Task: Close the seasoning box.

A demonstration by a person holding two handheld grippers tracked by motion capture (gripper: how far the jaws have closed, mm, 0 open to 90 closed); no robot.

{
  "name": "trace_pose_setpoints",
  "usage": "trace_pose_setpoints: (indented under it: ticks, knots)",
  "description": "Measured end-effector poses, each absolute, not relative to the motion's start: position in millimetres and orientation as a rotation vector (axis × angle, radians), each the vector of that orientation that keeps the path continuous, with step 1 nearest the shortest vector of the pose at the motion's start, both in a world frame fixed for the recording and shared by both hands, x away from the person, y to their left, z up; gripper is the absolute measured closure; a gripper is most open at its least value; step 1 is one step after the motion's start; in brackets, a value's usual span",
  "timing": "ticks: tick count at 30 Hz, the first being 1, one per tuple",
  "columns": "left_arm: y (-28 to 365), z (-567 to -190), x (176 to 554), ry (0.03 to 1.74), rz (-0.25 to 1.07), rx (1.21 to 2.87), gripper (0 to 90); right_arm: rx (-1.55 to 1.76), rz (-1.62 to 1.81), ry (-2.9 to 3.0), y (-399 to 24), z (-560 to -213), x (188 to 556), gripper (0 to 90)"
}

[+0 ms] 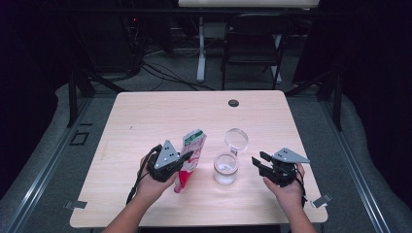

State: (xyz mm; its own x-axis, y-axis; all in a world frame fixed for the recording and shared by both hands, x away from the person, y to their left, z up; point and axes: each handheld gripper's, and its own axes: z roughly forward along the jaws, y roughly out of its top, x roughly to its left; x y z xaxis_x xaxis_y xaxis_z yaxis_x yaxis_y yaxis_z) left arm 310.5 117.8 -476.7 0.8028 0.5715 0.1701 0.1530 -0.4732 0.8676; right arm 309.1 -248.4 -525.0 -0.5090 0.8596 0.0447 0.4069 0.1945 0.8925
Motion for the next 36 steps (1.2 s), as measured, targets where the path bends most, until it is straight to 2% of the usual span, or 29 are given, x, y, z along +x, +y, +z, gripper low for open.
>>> trace_pose_setpoints:
  ticks: [4, 5, 11, 16, 19, 31, 36]
  knots:
    - [124, -481, 307, 0.544, 0.539, 2.036, 90.0, 1.121, 1.289, 2.004, -247, -512, 306, 62.8]
    - [126, -482, 306, 0.550, 0.528, 2.036, 90.0, 1.085, 1.304, 2.005, -244, -505, 304, 66.6]
    - [137, -492, 298, 0.618, 0.471, 2.056, 90.0, 0.962, 1.353, 2.034, -228, -485, 300, 67.1]
    - [144, -501, 292, 0.673, 0.422, 2.066, 90.0, 0.920, 1.363, 2.165, -207, -479, 303, 78.8]
    - [148, -502, 288, 0.704, 0.435, 2.048, 90.0, 0.890, 1.356, 2.195, -198, -475, 306, 80.9]
    - [156, -507, 283, 0.729, 0.438, 2.019, 90.0, 0.751, 1.429, 2.335, -151, -448, 328, 81.2]
    - [156, -509, 280, 0.733, 0.448, 2.011, 90.0, 0.719, 1.456, 2.377, -134, -453, 332, 76.2]
